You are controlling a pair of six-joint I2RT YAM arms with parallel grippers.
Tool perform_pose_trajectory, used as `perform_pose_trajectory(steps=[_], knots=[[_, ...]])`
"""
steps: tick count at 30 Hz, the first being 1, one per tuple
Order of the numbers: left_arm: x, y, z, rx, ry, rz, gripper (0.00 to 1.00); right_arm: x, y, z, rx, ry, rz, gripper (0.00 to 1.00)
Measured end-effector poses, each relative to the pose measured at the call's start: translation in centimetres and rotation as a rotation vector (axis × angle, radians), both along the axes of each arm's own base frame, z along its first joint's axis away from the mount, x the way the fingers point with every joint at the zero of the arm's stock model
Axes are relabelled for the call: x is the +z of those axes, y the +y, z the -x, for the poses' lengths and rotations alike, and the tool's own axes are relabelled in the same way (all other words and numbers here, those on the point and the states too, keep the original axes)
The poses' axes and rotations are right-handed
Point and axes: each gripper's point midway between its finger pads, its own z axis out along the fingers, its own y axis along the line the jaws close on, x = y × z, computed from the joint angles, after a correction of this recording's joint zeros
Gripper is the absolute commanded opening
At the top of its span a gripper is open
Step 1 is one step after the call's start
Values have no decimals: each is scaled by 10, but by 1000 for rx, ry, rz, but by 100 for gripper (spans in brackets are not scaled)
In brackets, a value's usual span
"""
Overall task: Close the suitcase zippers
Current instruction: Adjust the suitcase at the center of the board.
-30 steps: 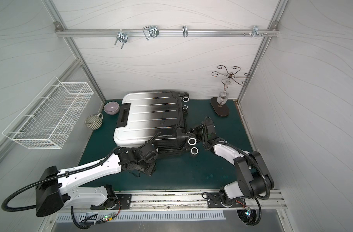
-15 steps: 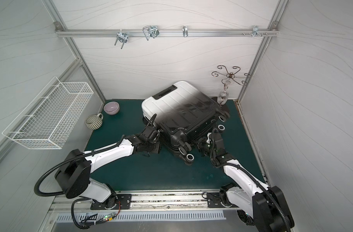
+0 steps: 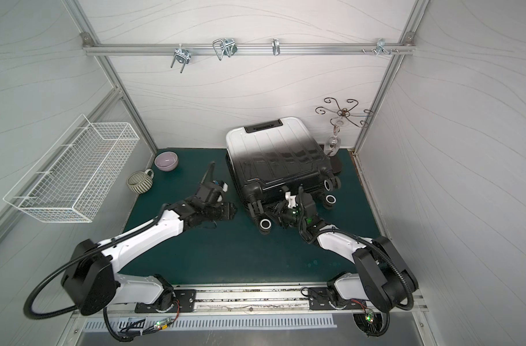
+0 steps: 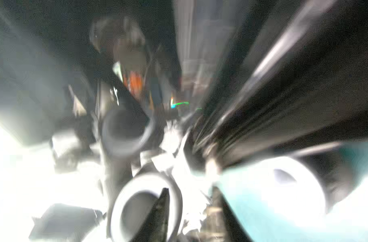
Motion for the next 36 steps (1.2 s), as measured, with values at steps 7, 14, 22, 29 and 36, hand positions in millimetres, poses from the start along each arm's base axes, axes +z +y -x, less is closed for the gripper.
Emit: perform_pose_trajectory(steps=[7,14,22,29,36], knots=[[40,-2,54,-7,-44,3,55,55,-26,46,161,-233,208,56],[33,-75,124,-157,-81,-15,61,141,-82,-3,23,-492,618,69],[-12,-154,128,-257,-88,-69,64,163,-202,-124,-365,-443,987,84],[8,-167,98,-243,-101,12,64,100,-294,-158,-519,-218,998,93],[13,-135,76,-190,-63,36,62,71,-264,-168,-388,-217,713,93]])
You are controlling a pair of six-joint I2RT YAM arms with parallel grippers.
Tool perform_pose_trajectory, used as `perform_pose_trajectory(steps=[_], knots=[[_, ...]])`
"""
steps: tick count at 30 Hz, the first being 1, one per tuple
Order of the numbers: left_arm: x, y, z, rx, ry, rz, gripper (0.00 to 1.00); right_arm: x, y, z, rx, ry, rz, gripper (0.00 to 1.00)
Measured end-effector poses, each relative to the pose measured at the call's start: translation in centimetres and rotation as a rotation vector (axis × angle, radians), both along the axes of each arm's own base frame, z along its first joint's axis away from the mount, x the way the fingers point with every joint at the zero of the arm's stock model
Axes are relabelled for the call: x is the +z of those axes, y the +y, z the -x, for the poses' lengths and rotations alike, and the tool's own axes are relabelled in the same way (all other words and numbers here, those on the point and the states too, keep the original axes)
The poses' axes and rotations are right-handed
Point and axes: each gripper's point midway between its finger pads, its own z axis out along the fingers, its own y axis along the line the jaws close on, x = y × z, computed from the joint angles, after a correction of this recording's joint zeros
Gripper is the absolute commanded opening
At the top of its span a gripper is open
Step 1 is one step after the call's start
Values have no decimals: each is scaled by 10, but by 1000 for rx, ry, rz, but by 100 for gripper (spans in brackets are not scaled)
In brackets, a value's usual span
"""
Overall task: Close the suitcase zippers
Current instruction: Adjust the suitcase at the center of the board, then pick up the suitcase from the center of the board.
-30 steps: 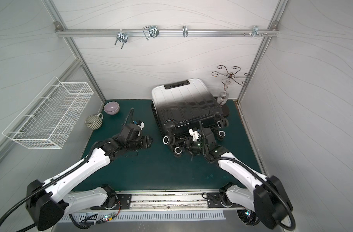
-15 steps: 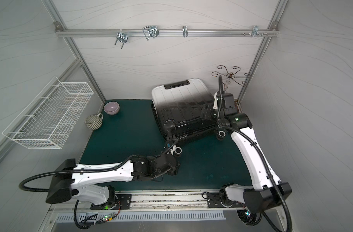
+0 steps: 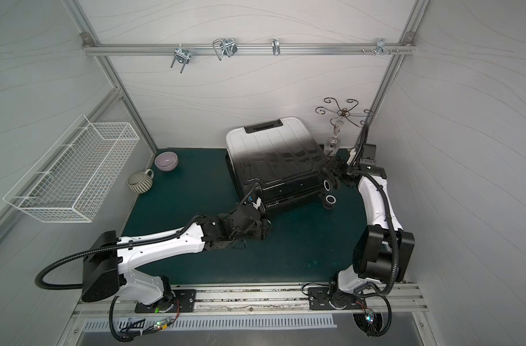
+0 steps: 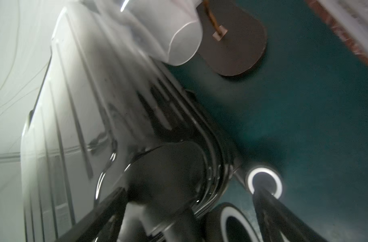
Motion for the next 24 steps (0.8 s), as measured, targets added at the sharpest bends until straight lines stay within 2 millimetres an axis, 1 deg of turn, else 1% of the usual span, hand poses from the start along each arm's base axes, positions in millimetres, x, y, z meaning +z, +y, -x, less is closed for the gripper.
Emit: perform_pose_trajectory(steps=[2,5,7,9,11,14,16,18,21,22,23,24], knots=[[9,15,0,15,-3,21,61,-1,11,8,44,-24,-5,89],[26,36,0,40,-21,57,61,-3,28,25,101,-37,-7,87],[36,47,1,52,-35,69,61,-1,47,36,151,-49,7,87],[46,58,2,61,-56,73,60,-1,70,50,213,-50,24,84],[52,67,4,68,-72,62,60,-3,90,62,268,-41,29,82],[58,83,8,88,-88,52,59,-4,110,77,330,-32,50,81],[57,94,12,106,-90,54,59,-5,118,81,350,-36,75,79],[50,102,16,124,-76,58,60,-7,124,82,367,-43,108,78],[31,107,20,158,-31,50,64,-10,133,81,390,-45,174,78],[23,109,21,170,-15,39,64,-11,135,80,396,-45,195,79],[15,111,22,180,3,22,64,-14,138,82,409,-30,223,83],[7,113,23,191,20,2,64,-21,139,85,423,-3,263,88]])
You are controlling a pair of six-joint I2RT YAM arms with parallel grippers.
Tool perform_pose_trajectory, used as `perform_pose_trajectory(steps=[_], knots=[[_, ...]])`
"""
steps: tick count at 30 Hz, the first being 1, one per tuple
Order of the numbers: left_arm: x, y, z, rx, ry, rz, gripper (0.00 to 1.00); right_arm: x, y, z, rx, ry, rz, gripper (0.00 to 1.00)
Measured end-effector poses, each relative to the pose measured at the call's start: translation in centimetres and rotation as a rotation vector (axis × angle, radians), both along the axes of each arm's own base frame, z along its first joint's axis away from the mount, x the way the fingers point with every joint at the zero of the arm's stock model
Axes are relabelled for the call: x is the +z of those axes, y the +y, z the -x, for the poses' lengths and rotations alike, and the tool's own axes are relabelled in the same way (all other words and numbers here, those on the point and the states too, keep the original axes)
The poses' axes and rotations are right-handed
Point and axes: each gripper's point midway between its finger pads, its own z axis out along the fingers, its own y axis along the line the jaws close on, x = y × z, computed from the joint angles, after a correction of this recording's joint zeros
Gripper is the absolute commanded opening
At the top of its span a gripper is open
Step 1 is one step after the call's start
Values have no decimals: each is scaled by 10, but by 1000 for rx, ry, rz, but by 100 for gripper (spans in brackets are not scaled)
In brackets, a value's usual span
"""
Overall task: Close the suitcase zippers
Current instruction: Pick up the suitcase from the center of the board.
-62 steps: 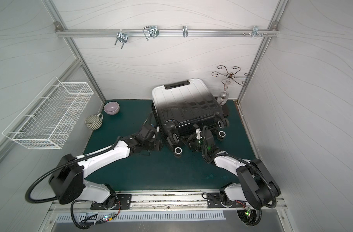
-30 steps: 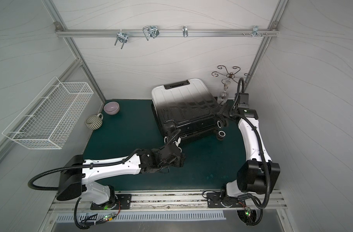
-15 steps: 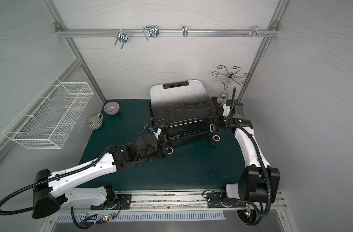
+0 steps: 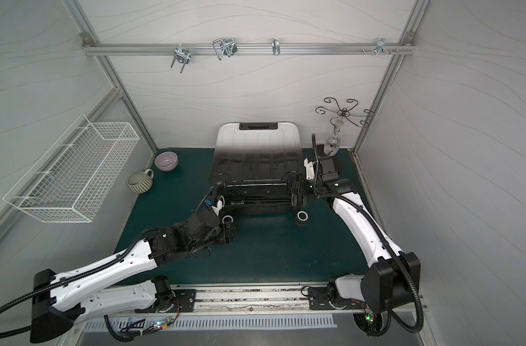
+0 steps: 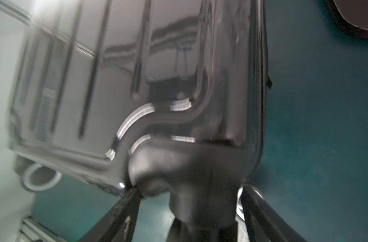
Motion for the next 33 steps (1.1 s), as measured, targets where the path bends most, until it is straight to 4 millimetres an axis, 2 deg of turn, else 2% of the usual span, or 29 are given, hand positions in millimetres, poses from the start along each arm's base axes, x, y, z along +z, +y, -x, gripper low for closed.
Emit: perform_pose_trajectory(steps=[1,3,4,7,9,11,15,17,19,23,26,29,31,33], knots=[[-4,1,0,7,10,-11,65,-8,1,4,9,23,39,90],[-9,4,-1,25,21,-31,64,-38,-2,10,16,105,141,91],[-10,4,-1,32,20,-32,64,-45,-6,9,8,102,187,92],[-8,7,-4,54,5,-37,65,-43,-16,14,-5,104,233,89],[-8,11,-7,69,-8,-48,66,-43,-17,14,-5,106,240,81],[-8,16,-10,89,-26,-70,71,-43,-14,13,4,104,230,65],[-9,34,-17,131,-50,-139,80,-40,-5,10,9,103,182,35],[-9,38,-20,138,-62,-157,85,-39,-1,11,13,106,159,26],[-8,38,-25,138,-67,-173,86,-37,0,12,13,107,138,18],[-8,21,-40,119,-63,-202,88,-29,11,24,35,116,40,6],[-7,9,-56,117,-58,-225,89,-20,21,40,51,128,-96,0],[4,12,-70,133,-53,-200,90,-6,24,58,51,146,-241,0],[10,16,-69,121,-40,-199,89,4,26,65,44,159,-332,0],[26,13,-68,93,-41,-188,87,14,29,64,29,176,-453,0]])
